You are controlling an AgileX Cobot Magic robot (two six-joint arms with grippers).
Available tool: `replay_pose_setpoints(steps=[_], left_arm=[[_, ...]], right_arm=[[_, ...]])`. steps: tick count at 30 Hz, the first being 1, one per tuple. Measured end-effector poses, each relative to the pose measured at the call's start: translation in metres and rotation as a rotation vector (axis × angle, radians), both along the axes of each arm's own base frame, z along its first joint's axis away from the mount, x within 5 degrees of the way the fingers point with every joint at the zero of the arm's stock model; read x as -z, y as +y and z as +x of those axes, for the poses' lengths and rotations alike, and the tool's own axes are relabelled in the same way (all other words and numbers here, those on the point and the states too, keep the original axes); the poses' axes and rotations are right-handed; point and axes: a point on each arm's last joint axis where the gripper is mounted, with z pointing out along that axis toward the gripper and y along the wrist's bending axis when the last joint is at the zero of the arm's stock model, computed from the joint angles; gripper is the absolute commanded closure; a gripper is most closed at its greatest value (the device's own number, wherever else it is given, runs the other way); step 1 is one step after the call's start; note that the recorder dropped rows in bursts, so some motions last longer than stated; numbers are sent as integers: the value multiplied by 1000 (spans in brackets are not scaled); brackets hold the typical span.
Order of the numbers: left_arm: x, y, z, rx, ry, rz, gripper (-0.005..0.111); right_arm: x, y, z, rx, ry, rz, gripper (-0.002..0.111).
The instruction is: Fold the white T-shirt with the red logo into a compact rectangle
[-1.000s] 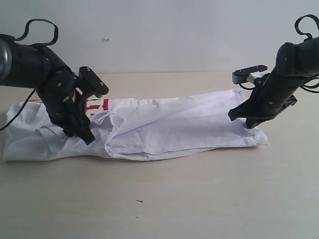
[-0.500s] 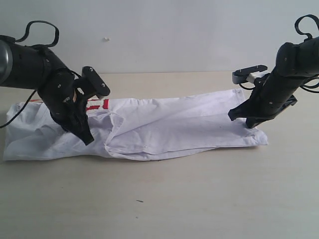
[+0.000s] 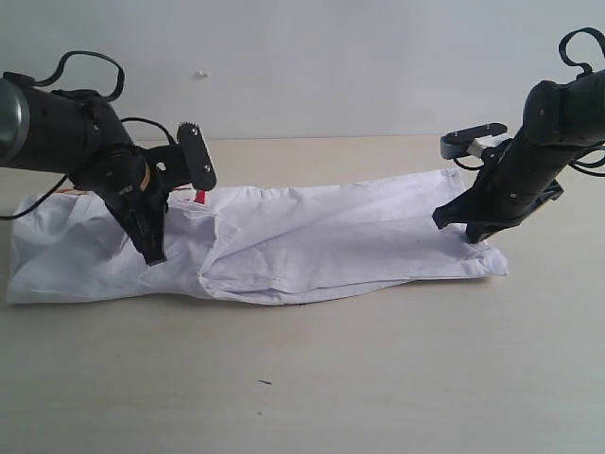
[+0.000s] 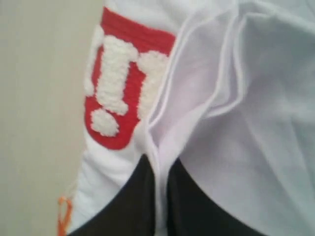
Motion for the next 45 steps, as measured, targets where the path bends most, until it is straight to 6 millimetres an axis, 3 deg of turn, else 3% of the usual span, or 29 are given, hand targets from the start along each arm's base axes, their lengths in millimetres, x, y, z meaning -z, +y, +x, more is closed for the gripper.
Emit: replay_pose_setpoints(steps=[7,9,14,16,27,31,37,44,45], left_arm=[[-8,-2,10,216,-121,144,104],[-9,-4,11,255,-140,154,94],[-11,-7,12,304,-164,154,56],[-11,-7,12,314,-168,162,50],[-16,0,17,198,-240,177,59],[-26,13,23,10,-358,213,60],[-42,27,24,-286,-531,132,63],[-43,19,13,-424,-368,-151,106],[-42,17,10,-441,-326,-196,107]], right_arm=[[0,0,0,0,-4,0,108],[0,0,1,0,-6,-1,108],[0,0,1,1,-8,-1,108],[0,0,1,1,-8,-1,108],[0,0,1,2,-8,0,108],[0,0,1,2,-8,0,108],[0,0,1,4,-8,0,108],[0,0,1,9,-8,7,108],[0,0,1,9,-8,7,108]])
